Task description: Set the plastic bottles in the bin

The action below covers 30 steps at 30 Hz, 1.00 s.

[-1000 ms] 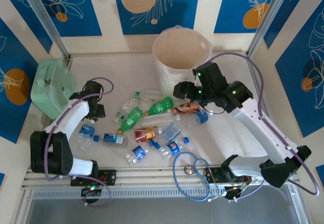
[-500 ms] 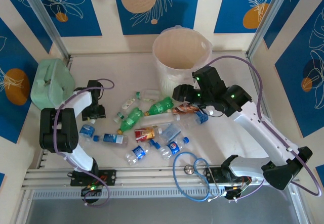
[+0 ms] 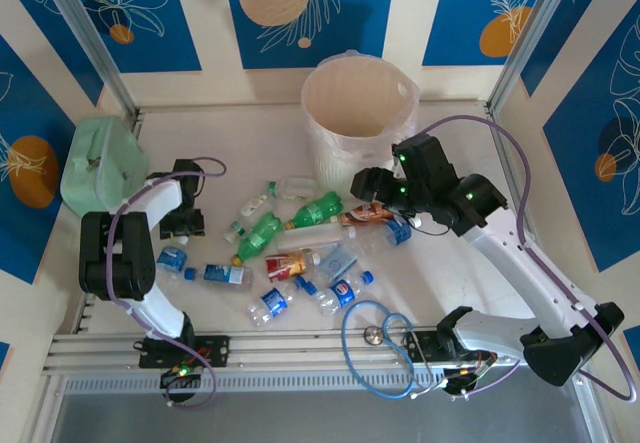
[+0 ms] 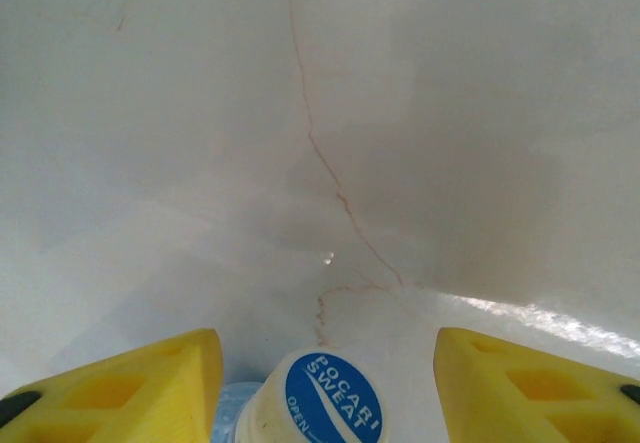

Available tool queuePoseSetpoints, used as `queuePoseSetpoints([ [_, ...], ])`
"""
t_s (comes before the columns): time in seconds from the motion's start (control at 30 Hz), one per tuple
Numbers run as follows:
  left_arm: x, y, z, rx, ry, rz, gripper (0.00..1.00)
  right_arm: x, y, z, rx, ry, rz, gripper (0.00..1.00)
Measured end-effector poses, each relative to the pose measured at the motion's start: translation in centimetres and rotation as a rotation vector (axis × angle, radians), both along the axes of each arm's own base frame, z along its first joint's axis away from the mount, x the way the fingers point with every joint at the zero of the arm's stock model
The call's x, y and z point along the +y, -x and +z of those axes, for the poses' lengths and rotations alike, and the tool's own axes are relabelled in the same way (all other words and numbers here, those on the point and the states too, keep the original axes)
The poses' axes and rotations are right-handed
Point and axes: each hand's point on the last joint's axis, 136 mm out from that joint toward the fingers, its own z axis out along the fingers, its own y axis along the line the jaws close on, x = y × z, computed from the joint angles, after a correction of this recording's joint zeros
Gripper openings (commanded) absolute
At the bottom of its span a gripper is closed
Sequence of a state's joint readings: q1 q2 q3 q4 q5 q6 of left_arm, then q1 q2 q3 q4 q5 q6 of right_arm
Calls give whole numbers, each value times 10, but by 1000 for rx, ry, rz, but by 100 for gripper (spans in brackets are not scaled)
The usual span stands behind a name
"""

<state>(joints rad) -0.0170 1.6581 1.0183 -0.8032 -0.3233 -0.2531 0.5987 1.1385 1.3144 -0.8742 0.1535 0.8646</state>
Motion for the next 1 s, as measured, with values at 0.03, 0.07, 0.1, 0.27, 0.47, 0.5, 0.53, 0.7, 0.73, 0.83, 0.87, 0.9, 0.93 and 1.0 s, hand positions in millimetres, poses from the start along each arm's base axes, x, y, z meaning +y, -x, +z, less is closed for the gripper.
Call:
queuePoseSetpoints([
  [0.03, 1, 1, 0, 5, -3, 0, 56, -2, 0, -1, 1, 0, -5, 73],
  [0.07, 1, 2, 0, 9, -7, 0, 55, -3, 0, -1, 2, 1, -8, 73],
  [0.1, 2, 3, 0, 13, -11, 0, 55, -4, -1, -2, 4, 2, -12, 73],
  [0.27, 4, 8, 0, 29, -22, 1, 51, -7, -2, -7, 15, 6, -22, 72],
  [0.47, 6, 11, 3, 29, -37, 1, 48, -15, 0, -12, 21, 3, -41, 72],
  [0.5, 7, 11, 3, 29, -40, 1, 47, -16, 0, -12, 21, 2, -43, 72],
  [0.53, 7, 11, 3, 28, -42, 1, 46, -17, 0, -12, 20, 1, -44, 72],
  [0.7, 9, 11, -1, 45, -53, 1, 45, -20, 0, -10, 13, -6, -52, 72],
  [0.73, 9, 12, -3, 55, -54, 0, 44, -21, 1, -9, 11, -7, -54, 72],
  [0.83, 9, 11, -10, 77, -58, 0, 37, -23, 2, -9, 11, -10, -57, 72],
  [0.87, 10, 10, -10, 79, -62, -1, 35, -23, 2, -10, 11, -10, -59, 72],
  [0.9, 10, 9, -10, 77, -64, -1, 32, -24, 2, -10, 12, -11, -60, 72],
  [0.93, 10, 9, -9, 75, -64, -1, 31, -24, 2, -10, 13, -11, -61, 72],
  [1.0, 10, 8, -9, 72, -64, 0, 30, -25, 3, -12, 16, -9, -63, 72],
])
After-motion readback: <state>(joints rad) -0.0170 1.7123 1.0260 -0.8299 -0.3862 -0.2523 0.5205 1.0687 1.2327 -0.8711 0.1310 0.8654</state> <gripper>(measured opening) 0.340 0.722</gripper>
